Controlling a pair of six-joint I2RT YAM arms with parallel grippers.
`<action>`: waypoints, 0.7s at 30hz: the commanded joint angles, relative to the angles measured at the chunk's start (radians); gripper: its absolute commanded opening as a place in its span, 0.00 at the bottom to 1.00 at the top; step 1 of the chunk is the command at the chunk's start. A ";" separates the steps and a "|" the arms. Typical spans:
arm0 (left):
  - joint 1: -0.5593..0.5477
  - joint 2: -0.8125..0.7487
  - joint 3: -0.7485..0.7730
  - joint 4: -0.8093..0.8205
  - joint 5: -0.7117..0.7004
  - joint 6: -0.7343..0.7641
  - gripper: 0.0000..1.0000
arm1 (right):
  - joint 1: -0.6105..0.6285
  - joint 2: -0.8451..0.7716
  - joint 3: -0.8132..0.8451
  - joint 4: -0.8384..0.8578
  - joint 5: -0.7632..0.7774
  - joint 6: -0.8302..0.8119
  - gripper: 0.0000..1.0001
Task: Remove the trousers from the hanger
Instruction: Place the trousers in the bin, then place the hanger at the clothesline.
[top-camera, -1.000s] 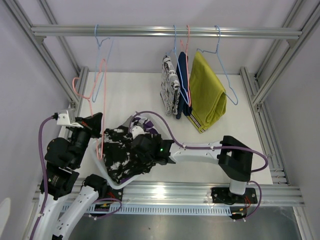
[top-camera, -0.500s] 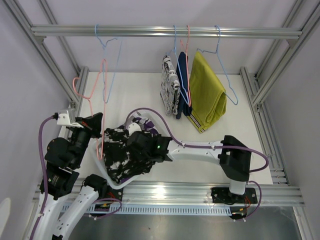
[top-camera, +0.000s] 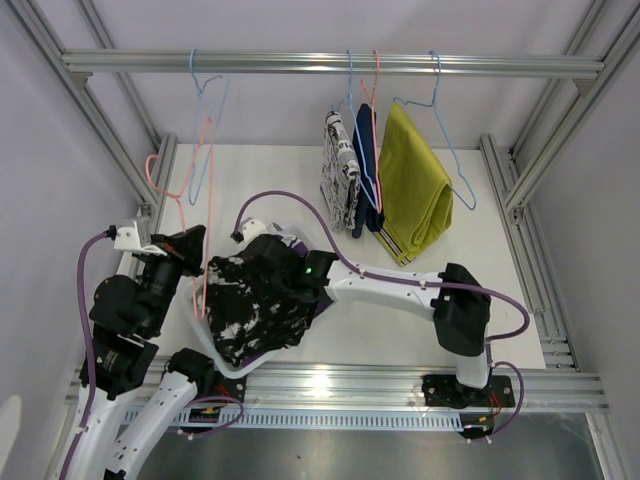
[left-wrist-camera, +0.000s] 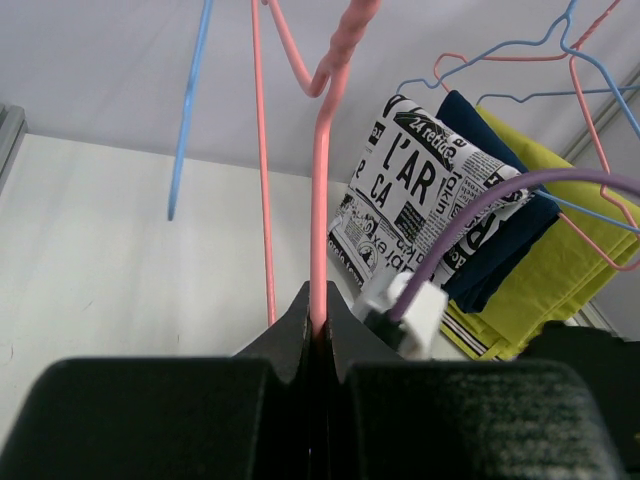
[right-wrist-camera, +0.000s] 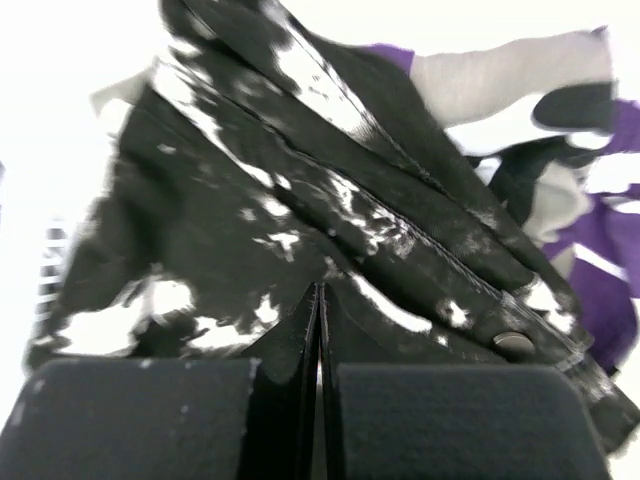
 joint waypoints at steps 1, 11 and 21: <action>0.007 0.005 0.000 0.030 0.024 0.005 0.01 | -0.015 0.051 -0.055 0.060 -0.058 0.004 0.00; -0.002 0.012 -0.005 0.035 0.038 0.006 0.00 | -0.031 0.097 -0.181 0.160 -0.084 0.034 0.00; -0.017 0.069 0.032 0.026 0.105 0.026 0.01 | -0.008 -0.210 -0.207 0.042 0.072 0.010 0.00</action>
